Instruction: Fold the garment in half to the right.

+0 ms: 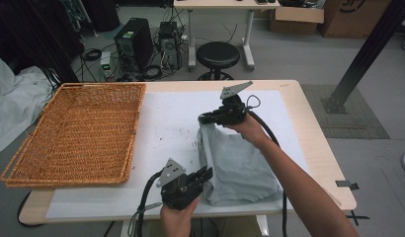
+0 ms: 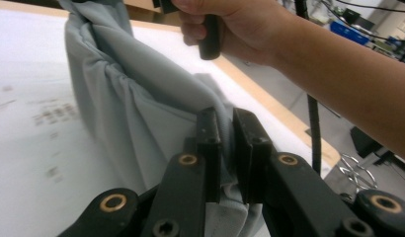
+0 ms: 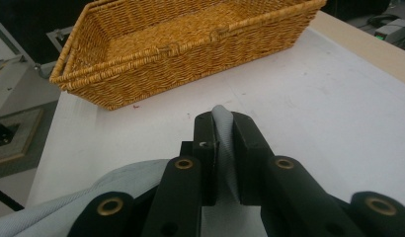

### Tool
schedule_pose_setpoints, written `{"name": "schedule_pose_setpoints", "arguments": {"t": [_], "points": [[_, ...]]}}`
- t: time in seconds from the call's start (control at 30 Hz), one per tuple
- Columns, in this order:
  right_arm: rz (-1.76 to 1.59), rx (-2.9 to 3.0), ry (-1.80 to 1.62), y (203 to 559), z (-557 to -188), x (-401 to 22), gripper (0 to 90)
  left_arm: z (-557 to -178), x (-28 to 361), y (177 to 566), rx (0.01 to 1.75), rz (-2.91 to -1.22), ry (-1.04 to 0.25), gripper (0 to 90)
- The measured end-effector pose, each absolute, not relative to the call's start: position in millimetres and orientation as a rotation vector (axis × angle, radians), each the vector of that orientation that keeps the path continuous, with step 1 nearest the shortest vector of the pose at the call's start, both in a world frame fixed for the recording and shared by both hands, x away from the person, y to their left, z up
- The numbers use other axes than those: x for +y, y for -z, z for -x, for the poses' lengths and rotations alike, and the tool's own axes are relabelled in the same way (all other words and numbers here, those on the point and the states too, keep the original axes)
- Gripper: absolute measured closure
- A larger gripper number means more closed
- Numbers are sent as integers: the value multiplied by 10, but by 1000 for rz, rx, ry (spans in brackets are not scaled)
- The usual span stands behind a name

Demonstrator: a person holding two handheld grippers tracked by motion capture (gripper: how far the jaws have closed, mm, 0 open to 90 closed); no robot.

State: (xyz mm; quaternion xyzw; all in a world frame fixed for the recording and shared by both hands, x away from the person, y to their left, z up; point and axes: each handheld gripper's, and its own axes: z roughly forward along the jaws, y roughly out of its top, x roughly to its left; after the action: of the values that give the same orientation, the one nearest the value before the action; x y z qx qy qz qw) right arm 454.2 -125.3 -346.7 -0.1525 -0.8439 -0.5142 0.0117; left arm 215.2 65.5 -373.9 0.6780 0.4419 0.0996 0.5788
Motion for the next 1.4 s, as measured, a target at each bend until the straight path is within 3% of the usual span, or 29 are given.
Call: {"name": "schedule_pose_setpoints", "arguments": {"t": [0.47,0.8,1.27,1.3,1.37,1.4], "points": [[592,-2581,1705,3475,-4511,-2031,818,-2388,-69,3717,921,-1666,-144,824],[739,-2573,1727,3624,-4486,-2621,811,-2570,-613,3907,886,-1745,-65,823],[879,-2606,1652,3927,-4405,-3126,799,-2650,-984,4158,880,-1805,40,820],[889,-2609,1650,3946,-4407,-3136,793,-2662,-1003,4173,884,-1808,43,819],[942,-2586,1681,3994,-4414,-3157,621,-2678,-1042,4203,885,-1826,71,797],[942,-2586,1681,3994,-4414,-3157,621,-2678,-1042,4203,885,-1826,71,756]]}}
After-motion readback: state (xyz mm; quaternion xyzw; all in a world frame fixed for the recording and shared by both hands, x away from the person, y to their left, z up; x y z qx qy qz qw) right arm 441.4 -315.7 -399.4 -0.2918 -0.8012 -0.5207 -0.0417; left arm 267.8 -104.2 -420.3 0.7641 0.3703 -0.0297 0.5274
